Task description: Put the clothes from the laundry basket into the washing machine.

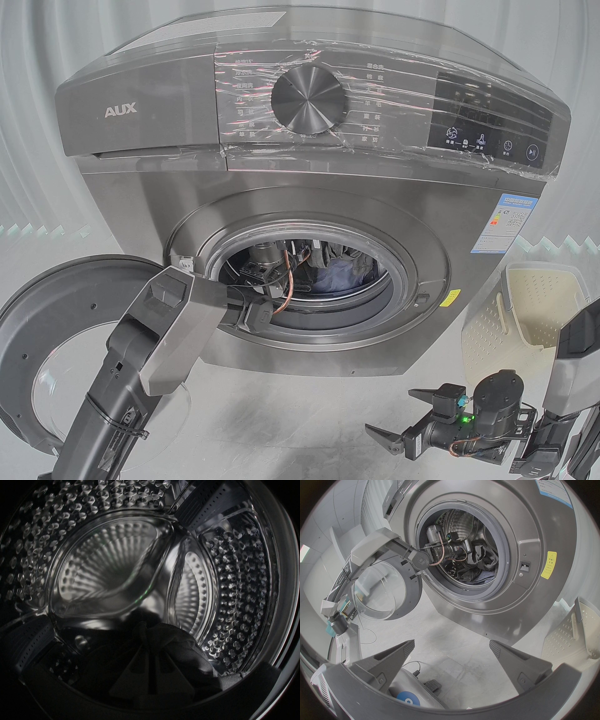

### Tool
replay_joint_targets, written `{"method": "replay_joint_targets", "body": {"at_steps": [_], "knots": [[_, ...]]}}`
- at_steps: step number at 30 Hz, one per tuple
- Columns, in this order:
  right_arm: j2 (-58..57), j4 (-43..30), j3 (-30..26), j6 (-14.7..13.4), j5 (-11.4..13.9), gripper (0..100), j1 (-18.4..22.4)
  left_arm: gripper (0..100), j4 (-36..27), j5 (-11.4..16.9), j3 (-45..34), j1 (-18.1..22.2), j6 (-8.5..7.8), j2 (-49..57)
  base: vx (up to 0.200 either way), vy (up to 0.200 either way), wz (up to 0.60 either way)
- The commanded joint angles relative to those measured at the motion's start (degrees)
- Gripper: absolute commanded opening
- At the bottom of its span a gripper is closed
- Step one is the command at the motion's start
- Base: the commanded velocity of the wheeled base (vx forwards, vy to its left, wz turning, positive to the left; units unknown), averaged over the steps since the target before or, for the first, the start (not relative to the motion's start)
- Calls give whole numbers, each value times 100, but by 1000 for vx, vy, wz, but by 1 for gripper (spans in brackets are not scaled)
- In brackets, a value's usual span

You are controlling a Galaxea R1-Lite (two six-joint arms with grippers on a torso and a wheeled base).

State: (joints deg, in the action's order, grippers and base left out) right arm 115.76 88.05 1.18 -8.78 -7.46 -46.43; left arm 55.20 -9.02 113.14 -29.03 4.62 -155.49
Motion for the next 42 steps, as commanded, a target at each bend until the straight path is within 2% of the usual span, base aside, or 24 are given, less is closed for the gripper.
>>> {"method": "replay_joint_targets", "body": {"at_steps": [1, 10, 11, 15, 20, 28, 34, 38, 42], "knots": [[17, 1, 5, -1, -1, 100, 3, 0, -18, -12, 145, -7, 4, -324, 0, 0, 0], [17, 1, 5, -1, -1, 100, 3, 0, -27, -12, 145, -15, 74, -324, 0, 0, 0], [17, 1, 5, -1, -1, 100, 3, 100, -27, -12, 145, -24, 83, -315, 0, 0, 0], [17, 1, 5, -1, -1, 100, 12, 100, -36, -21, 145, -51, 100, -315, 0, 0, 0], [17, 1, 5, -1, 17, 100, 47, 100, -238, -65, -864, -209, 162, 221, 0, 0, 0], [17, 1, 5, 8, 25, 100, 56, 100, -220, -65, -1664, -393, 144, 660, 0, 0, 0], [17, 1, -13, 8, 25, 100, 64, 100, -194, -21, -2736, -560, 92, 1232, 0, 0, 0], [17, 1, -13, 8, 17, 100, 64, 100, -194, 6, -3483, -622, -5, 1531, 0, 0, 0], [17, 1, -4, 8, 17, 100, 29, 100, -185, 85, -3668, -613, -110, 1478, 0, 0, 0]]}}
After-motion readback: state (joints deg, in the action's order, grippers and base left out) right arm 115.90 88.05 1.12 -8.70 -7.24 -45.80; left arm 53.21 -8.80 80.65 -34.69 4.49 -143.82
